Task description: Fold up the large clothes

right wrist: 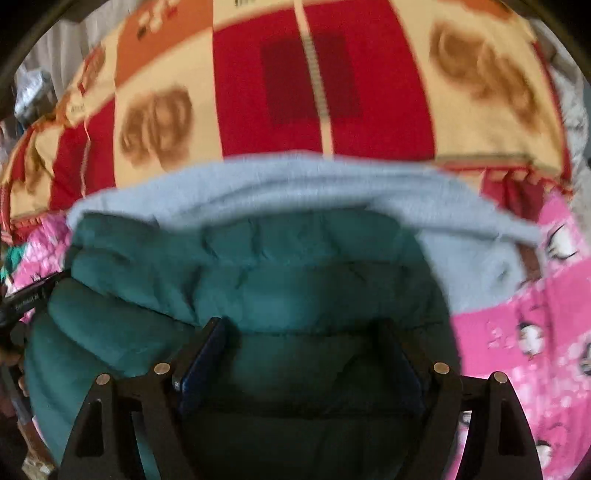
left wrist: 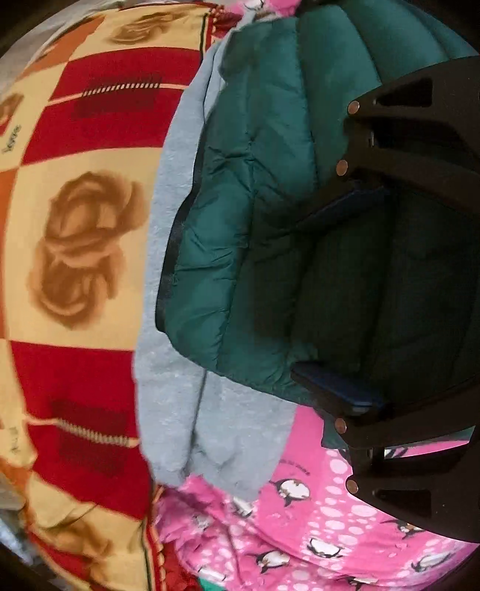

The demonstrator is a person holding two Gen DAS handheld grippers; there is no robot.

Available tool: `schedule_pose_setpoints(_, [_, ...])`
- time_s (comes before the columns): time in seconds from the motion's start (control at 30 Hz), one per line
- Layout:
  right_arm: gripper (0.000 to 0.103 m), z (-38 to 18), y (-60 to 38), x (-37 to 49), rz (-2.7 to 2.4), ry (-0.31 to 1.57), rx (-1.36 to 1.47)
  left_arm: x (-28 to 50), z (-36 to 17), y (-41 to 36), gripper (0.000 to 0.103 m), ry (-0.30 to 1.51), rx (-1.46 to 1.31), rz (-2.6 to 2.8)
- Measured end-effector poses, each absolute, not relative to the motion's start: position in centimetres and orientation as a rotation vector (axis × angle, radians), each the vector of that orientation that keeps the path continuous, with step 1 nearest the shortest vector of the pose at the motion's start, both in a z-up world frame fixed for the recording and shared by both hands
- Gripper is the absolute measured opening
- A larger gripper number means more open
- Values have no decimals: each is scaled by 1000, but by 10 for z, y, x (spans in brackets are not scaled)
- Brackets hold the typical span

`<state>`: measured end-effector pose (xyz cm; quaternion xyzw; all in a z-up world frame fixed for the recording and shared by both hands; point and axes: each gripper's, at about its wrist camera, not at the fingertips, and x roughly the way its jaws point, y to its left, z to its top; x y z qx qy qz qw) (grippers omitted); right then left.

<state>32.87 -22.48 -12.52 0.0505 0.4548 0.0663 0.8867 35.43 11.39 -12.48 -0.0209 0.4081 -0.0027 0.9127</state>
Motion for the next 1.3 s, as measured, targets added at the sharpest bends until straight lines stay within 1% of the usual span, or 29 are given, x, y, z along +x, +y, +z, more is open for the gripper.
schedule_pose_setpoints(0.1, [91, -139, -223, 340, 130, 927, 100, 354, -130, 115, 78, 826, -47, 30])
schedule_pose_setpoints(0.2, [94, -147, -216, 357, 124, 943, 63, 365, -135, 123, 81, 849, -79, 47])
schedule_pose_setpoints(0.33, [96, -153, -218, 370, 141, 972, 72, 372, -137, 122, 83, 862, -90, 75])
schedule_pose_setpoints(0.5, [96, -147, -221, 364, 131, 999, 83, 374, -136, 121, 83, 882, -85, 65])
schedule_pose_setpoints(0.57, [95, -133, -217, 361, 127, 1062, 14, 378, -129, 124, 83, 944, -90, 40])
schedule_pose_setpoints(0.6, [92, -122, -218, 356, 135, 1064, -1, 376, -124, 127, 83, 964, -90, 24])
schedule_pose_setpoints(0.63, [92, -108, -223, 346, 148, 1038, 2, 370, -112, 131, 83, 973, -84, -15])
schedule_pose_setpoints(0.77, [94, -51, -267, 300, 171, 916, 71, 329, -64, 164, 83, 853, -126, -116])
schedule_pose_setpoints(0.83, [96, -43, -291, 282, 171, 910, 153, 314, -56, 184, 83, 823, -148, -118])
schedule_pose_setpoints(0.93, [96, -56, -326, 265, 149, 927, 330, 297, -71, 216, 83, 843, -223, -57])
schedule_pose_setpoints(1.07, [96, -96, -342, 261, 189, 972, 548, 281, -115, 250, 83, 916, -369, -27])
schedule_pose_setpoints(1.23, [96, -143, -345, 265, 257, 1018, 696, 271, -136, 259, 83, 868, -532, -122])
schedule_pose_setpoints(1.3, [98, -155, -347, 266, 296, 1006, 767, 274, -137, 257, 83, 856, -571, -171])
